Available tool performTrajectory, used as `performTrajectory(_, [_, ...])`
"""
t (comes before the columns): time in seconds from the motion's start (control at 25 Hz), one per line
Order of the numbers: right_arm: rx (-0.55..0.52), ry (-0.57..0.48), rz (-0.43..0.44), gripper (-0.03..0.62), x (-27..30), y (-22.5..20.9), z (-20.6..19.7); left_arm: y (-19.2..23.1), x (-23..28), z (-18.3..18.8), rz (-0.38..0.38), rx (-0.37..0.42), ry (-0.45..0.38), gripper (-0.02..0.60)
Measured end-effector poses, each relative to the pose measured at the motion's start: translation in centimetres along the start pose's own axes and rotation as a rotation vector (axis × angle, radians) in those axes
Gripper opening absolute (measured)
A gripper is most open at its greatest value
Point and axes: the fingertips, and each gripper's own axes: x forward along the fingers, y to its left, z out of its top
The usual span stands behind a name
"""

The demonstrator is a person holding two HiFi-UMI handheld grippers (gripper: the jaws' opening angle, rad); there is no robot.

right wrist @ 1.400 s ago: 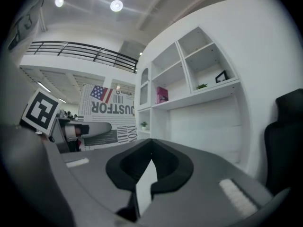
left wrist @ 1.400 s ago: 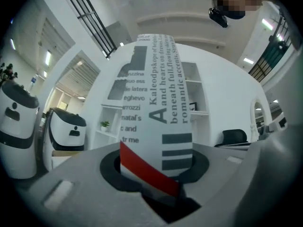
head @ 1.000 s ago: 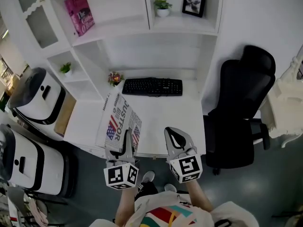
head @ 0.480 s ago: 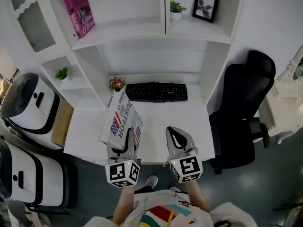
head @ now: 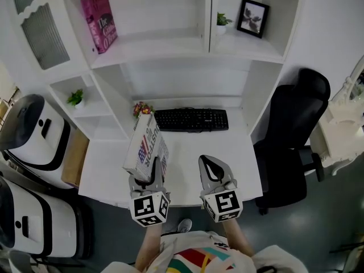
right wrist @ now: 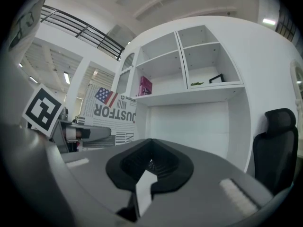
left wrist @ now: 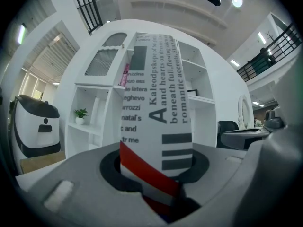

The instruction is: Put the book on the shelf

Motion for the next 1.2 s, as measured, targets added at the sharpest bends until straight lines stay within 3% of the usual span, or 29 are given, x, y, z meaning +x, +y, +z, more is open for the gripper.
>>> performTrajectory(0.24, [0.013,0.028,-0.004,0.002,1.0,0.0,-0.2,0.4,1.0,0.6,0.026,-0.04,0.099,0.16])
performTrajectory(0.36, [0.021,0.021,-0.003,0.002,1.0,-0.1,0.1,0.2,1.9,3.1,0.027,-0.028,0.113,0.16])
performTrajectory(0.56, [0.025,0.012,0.001,0.002,0.6,-0.5,0.2,-0.5,4.0,11.4,-0.001,0.073,-0.04,0.158])
performTrajectory(0.76, [0.033,0.013,-0.009,0.001,0.1,-1.6,0.4,-0.3,5.8,20.1,0.038,0.181,-0.198,0.158])
performTrajectory(0.96, [0.058,0.018,-0.02,0.002,-0.4,-2.6,0.4,0.5,7.4,26.3,0.053,0.227,-0.257,0.158])
performTrajectory(1.2, [0.053,0.008,-0.005,0.002,-0.6,-3.0,1.0,0.5,9.4,30.8,0.056,0.25,-0.289,0.158])
